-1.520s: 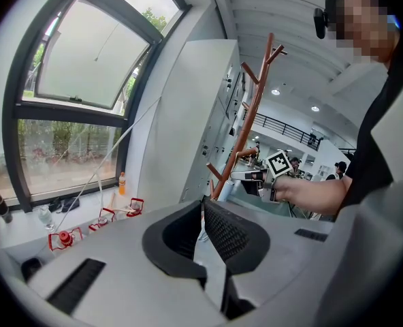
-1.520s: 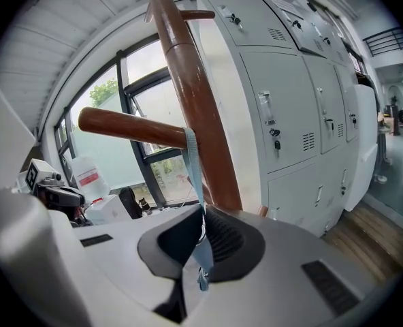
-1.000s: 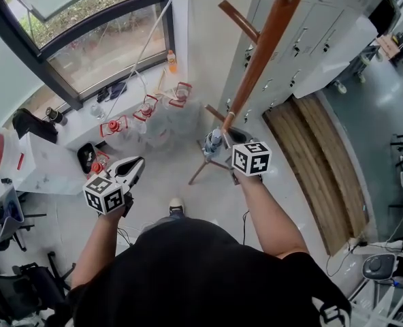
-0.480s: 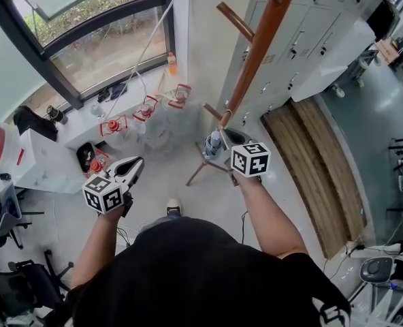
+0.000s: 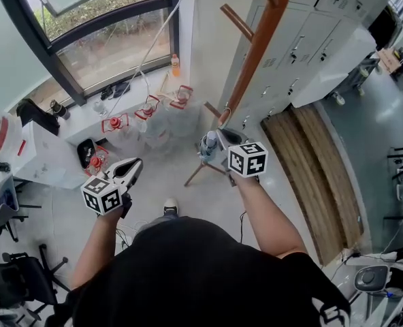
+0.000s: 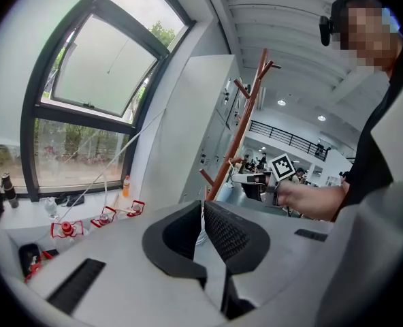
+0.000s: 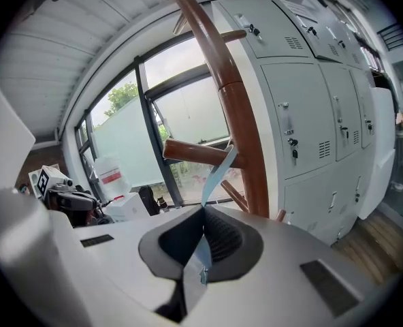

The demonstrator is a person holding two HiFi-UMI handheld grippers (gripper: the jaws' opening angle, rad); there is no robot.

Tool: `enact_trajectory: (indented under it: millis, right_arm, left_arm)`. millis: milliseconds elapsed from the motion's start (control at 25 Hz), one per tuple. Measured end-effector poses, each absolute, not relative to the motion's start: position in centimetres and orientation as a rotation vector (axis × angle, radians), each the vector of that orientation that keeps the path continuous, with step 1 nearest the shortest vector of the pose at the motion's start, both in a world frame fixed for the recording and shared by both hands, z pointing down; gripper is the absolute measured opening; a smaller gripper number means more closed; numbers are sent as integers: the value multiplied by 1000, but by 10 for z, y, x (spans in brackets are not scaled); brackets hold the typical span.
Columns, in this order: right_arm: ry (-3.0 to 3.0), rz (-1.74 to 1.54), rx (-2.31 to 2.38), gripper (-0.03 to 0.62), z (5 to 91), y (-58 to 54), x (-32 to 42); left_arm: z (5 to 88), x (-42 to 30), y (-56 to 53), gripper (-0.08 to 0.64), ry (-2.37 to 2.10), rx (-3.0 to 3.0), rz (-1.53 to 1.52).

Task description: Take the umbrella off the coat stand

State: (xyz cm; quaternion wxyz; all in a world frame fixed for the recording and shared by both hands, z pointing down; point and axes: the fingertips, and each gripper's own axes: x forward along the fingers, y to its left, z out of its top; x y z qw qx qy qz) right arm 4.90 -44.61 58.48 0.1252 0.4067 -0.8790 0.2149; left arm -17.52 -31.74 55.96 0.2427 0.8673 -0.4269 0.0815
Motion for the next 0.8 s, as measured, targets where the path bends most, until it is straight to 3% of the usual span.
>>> enact_trajectory:
  millis: [800]
  right_arm:
    - [-2621,504,1044,17,551,-398,40]
  left_arm:
    - [543,-173,-254,34,-1252,2356,173]
